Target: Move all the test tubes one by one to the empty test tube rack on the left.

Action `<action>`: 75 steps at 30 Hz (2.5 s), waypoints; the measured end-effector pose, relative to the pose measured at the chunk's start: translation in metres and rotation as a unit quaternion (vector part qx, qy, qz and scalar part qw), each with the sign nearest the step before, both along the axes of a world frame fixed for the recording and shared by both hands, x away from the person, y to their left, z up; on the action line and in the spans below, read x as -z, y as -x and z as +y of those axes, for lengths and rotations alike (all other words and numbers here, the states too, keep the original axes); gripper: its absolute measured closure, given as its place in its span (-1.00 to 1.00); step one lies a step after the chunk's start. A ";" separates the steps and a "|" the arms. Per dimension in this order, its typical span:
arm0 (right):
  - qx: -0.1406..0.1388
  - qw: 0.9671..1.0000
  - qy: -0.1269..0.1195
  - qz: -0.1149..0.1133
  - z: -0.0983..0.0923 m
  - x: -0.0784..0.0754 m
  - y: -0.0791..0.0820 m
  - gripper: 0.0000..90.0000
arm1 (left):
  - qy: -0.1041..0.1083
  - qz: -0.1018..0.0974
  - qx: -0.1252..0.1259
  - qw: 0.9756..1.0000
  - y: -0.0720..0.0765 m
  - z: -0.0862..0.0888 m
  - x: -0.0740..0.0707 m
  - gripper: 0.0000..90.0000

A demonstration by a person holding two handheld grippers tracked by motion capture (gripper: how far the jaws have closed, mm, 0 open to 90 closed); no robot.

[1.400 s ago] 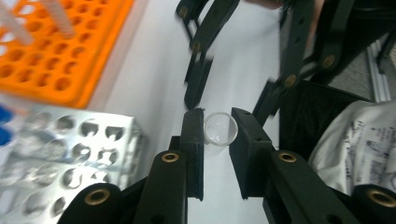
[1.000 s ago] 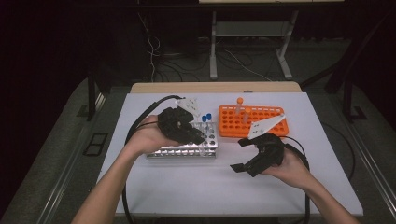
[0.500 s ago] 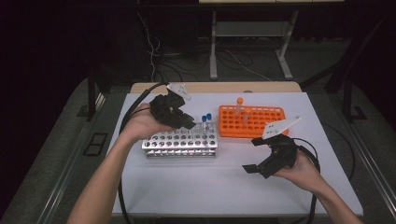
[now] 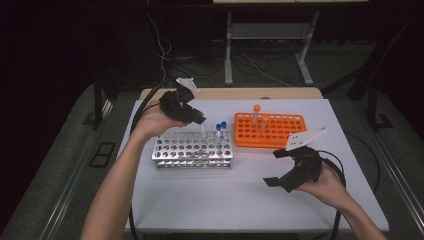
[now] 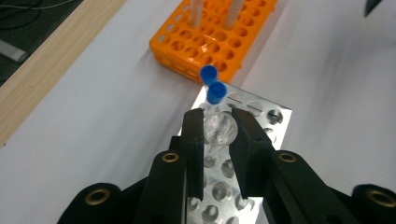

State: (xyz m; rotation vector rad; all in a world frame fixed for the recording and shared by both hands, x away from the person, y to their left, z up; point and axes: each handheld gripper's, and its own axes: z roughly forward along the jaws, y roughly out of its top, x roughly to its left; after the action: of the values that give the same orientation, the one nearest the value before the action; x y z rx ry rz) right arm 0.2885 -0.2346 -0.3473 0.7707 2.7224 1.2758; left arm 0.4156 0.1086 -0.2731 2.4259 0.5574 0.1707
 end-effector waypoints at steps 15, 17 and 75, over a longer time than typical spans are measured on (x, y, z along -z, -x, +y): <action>0.038 0.999 -0.016 0.002 -0.025 0.009 -0.007 -1.00 | 0.002 0.021 -0.016 1.000 -0.019 0.001 0.029 0.66; 0.044 0.999 -0.018 0.003 -0.028 0.009 -0.011 -0.99 | 0.001 0.024 -0.015 1.000 -0.019 0.001 0.034 0.66; 0.115 0.993 -0.004 -0.003 -0.030 0.029 -0.143 -0.68 | 0.101 0.007 -0.075 0.992 0.078 0.043 0.020 -1.00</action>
State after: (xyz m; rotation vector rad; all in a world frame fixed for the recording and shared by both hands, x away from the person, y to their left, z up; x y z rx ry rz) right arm 0.4319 -0.2646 -0.3766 1.0442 2.5333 1.2373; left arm 0.3376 0.1512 -0.2926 2.1907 0.7287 0.1519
